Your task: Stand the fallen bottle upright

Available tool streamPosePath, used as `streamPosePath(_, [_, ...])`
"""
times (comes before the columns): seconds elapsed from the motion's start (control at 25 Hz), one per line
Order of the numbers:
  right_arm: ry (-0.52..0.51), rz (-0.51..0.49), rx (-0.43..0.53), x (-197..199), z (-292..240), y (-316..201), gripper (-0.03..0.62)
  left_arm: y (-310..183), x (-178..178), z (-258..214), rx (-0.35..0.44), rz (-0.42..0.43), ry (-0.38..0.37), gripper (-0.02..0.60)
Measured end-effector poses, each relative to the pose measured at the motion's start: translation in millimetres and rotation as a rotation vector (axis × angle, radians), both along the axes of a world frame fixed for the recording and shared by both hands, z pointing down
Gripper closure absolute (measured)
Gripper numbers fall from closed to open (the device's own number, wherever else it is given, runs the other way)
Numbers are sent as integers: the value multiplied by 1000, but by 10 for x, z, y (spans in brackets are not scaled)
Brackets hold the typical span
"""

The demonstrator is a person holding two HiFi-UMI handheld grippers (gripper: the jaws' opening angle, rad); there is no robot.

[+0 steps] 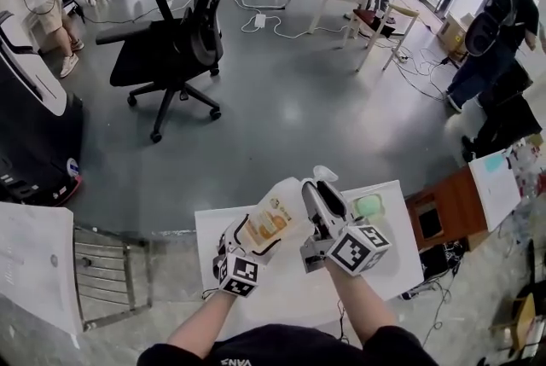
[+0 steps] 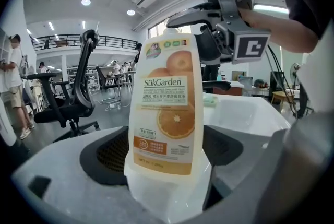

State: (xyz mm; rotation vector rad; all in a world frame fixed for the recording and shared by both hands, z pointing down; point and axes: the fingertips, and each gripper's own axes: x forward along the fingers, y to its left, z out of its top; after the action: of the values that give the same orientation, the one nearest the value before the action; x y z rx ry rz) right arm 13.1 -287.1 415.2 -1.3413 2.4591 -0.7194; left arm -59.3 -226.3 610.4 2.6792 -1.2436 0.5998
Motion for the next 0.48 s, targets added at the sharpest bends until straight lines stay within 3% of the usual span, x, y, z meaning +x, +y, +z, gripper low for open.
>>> streamPosePath(0.48, [132, -117, 132, -113, -210, 246, 461, -80, 437, 83, -48, -44, 102, 149])
